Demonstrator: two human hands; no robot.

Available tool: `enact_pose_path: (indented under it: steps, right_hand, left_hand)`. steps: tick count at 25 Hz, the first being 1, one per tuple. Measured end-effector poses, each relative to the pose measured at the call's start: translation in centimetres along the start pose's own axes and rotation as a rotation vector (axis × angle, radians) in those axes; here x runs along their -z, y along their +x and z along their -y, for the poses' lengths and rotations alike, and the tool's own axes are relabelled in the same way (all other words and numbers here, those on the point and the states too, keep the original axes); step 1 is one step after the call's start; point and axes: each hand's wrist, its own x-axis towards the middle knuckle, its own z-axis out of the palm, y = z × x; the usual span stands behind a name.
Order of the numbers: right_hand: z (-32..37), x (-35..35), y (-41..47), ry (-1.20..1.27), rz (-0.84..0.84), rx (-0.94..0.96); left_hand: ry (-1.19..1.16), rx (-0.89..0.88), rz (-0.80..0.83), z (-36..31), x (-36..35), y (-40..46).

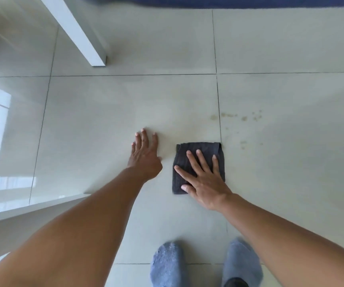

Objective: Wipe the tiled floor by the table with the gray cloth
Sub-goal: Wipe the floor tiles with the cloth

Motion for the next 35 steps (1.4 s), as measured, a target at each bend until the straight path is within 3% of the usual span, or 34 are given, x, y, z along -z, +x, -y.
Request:
enact_pose_path:
  steps: [8, 12, 16, 20, 24, 26, 28, 32, 35]
  right_hand:
    - [-3.6, 7.8, 10.9, 0.04, -0.039, -0.158]
    - [-3.2, 2.0, 3.2, -0.029, -0.103, 0.002]
    - [-9.5, -2.8, -6.4, -0.157, -0.126, 0.131]
    - [-18.1, -1.1, -8.5, -0.096, -0.162, -0.12]
    - [-19.6, 3.9, 0.9, 0.107, -0.3, -0.499]
    - [-18.4, 6.4, 5.9, 0.202, -0.316, -0.583]
    - [-16.1, 6.9, 7.7, 0.201, -0.313, -0.518]
    - [-11.1, 1.3, 1.0, -0.016, -0.326, -0.105]
    - [-15.4, -0.9, -5.1, -0.075, -0.27, -0.048]
  left_hand:
    - [-0.026, 0.025, 0.046, -0.3, -0.7, 0.6]
    - [0.007, 0.038, -0.012, -1.0, -1.4, 0.5]
    - [0.115, -0.088, -0.212, -1.1, -2.7, 1.4]
    - [0.069, -0.156, -0.268, -4.2, -3.3, 5.9]
    - [0.09, -0.134, -0.347, -6.5, -2.6, 10.2]
    - [0.113, -0.156, -0.362, -6.4, -2.3, 11.2]
    - [0.122, -0.167, -0.381, -6.4, -2.2, 11.4]
    - [0.089, -0.18, -0.385, -6.4, -2.1, 11.1]
    - [0.087, -0.185, -0.396, -5.8, -2.3, 10.5]
